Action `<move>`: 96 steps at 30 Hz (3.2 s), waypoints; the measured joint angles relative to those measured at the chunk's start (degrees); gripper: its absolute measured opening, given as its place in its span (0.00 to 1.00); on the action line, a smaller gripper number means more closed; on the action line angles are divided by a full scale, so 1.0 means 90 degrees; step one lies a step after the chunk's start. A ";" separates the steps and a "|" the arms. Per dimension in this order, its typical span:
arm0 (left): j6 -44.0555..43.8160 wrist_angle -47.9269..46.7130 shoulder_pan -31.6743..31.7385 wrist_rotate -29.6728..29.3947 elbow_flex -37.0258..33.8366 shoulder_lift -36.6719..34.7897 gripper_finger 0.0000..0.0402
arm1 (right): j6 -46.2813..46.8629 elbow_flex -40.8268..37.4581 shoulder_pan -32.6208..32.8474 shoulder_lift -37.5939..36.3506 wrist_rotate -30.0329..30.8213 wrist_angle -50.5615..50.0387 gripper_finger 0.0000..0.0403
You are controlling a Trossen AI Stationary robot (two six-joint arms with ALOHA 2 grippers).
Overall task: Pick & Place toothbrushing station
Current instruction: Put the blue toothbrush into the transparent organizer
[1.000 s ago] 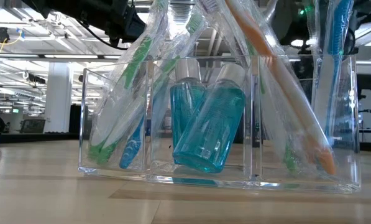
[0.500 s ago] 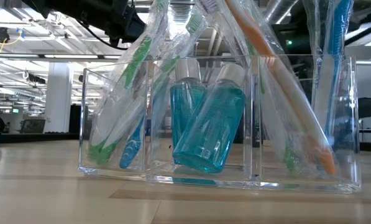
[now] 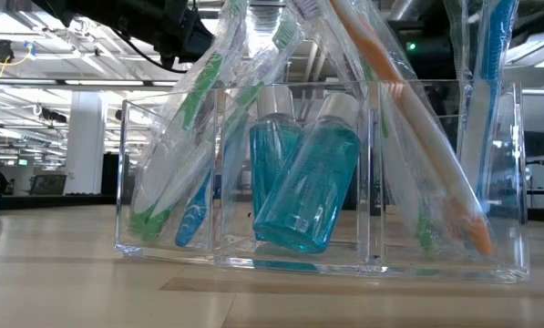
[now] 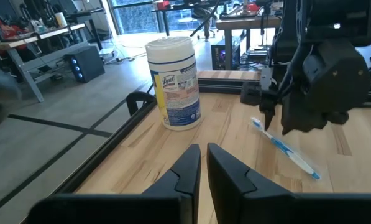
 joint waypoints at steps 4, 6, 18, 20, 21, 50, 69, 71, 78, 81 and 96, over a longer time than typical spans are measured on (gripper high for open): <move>0.0000 0.0000 0.0000 -0.0001 0.0000 0.0000 0.05 | -0.0207 0.0000 -0.0001 0.0065 -0.0017 0.0090 0.41; 0.0000 0.0000 0.0000 -0.0001 0.0000 0.0000 0.05 | -0.0333 0.0000 -0.0024 0.0188 -0.0020 0.0165 0.41; 0.0000 -0.0021 0.0000 0.0000 0.0000 0.0001 0.05 | -0.0394 0.0020 -0.0080 0.0612 -0.0099 0.0094 0.24; 0.0000 -0.0025 0.0000 -0.0001 0.0000 0.0001 0.05 | -0.0346 -0.0002 -0.0075 0.0526 -0.0138 0.0125 0.14; 0.0000 -0.0025 0.0000 -0.0001 0.0000 0.0000 0.05 | -0.0339 -0.0010 -0.0078 0.0499 -0.0155 0.0125 0.08; 0.0000 -0.0025 0.0000 -0.0002 0.0000 -0.0001 0.05 | 0.0207 0.1007 0.0073 -0.0117 0.0783 -0.0288 0.00; 0.0470 0.0144 -0.0023 0.0089 0.0000 0.0001 0.05 | 0.0298 0.1009 -0.0161 -0.1529 0.0403 0.1762 0.00; 0.0693 0.0198 -0.0039 0.0316 0.0000 0.0000 0.05 | 0.0415 0.1009 -0.0273 -0.1529 0.0125 0.1915 0.00; 0.1505 0.0257 -0.0121 0.0556 0.0000 0.0000 0.05 | 0.0998 0.1009 -0.0784 -0.1529 -0.0898 0.2254 0.00; 0.1856 0.0288 -0.0121 0.0554 0.0000 0.0001 0.05 | 0.1240 0.1009 -0.1059 -0.1529 -0.1508 0.2405 0.00; 0.5686 0.0837 -0.0673 0.0425 0.0000 0.0101 0.06 | 0.2327 0.1009 -0.2020 -0.1527 -0.4214 0.3778 0.00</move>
